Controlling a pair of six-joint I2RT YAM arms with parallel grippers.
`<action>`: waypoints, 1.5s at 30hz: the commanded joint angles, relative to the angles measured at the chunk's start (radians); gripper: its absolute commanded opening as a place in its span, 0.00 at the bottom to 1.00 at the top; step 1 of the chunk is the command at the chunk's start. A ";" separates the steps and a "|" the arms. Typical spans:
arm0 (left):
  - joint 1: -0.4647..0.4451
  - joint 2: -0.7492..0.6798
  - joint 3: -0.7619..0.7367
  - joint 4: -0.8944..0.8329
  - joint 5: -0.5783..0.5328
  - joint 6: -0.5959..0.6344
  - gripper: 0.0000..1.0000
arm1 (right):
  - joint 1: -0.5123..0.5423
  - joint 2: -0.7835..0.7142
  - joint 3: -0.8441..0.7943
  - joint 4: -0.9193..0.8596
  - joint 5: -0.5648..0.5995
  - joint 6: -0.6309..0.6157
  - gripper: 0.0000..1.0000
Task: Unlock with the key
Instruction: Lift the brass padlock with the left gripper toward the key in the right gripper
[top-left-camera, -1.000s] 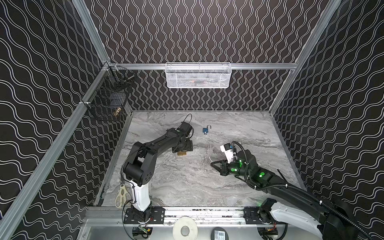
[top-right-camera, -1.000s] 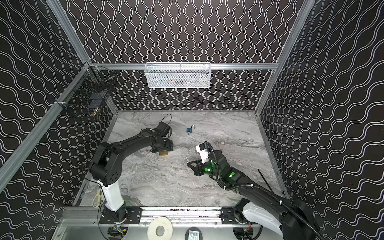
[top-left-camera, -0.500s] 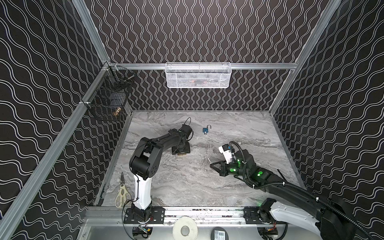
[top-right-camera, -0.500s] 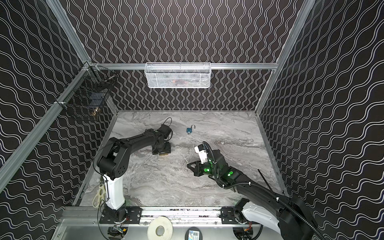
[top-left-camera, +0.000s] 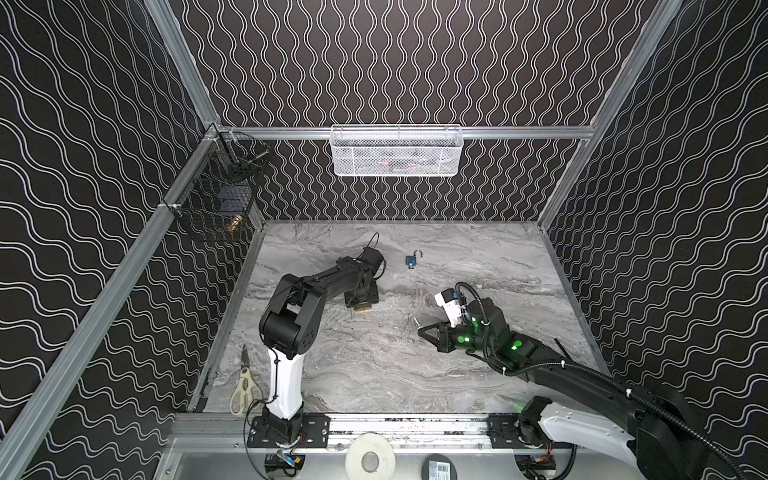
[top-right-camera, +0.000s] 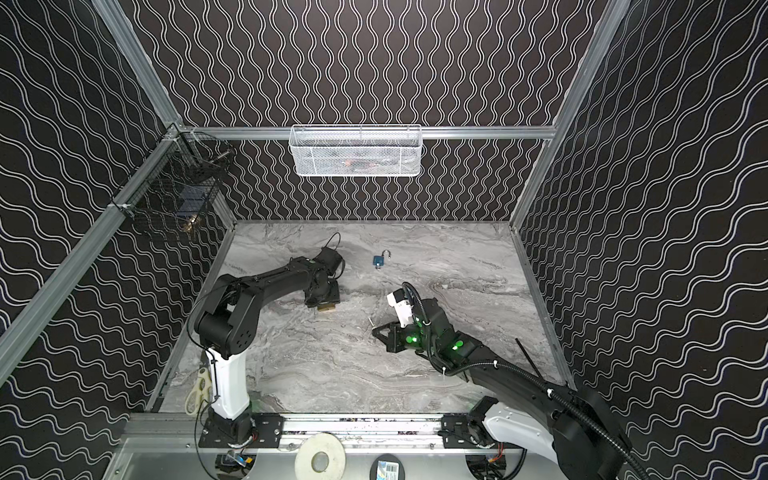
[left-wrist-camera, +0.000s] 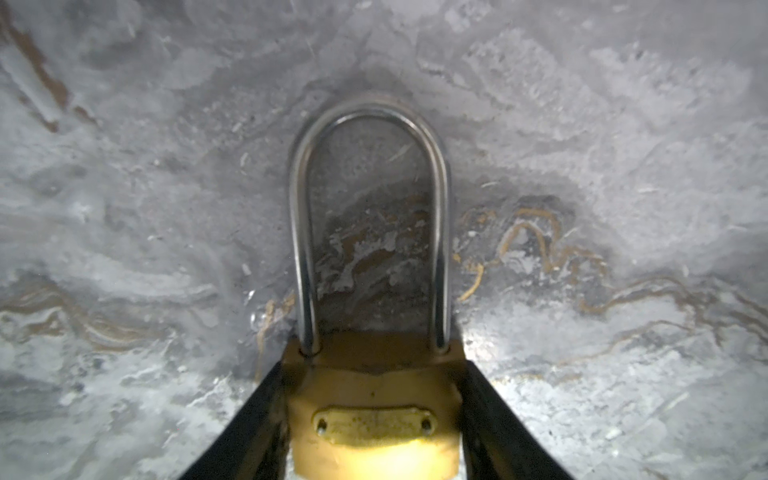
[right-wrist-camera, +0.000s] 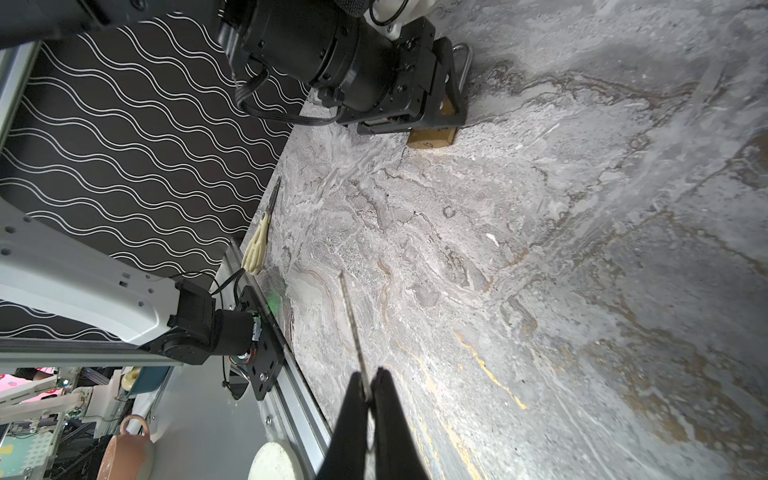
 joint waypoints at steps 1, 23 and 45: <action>0.003 0.016 -0.041 -0.047 0.086 -0.038 0.47 | 0.000 0.004 0.011 0.023 -0.022 -0.007 0.00; -0.131 -0.692 -0.677 0.792 0.104 -0.497 0.31 | 0.040 0.190 0.104 -0.031 0.076 -0.003 0.00; -0.303 -0.845 -0.767 0.904 -0.081 -0.575 0.27 | 0.150 0.307 0.237 -0.082 0.192 0.019 0.00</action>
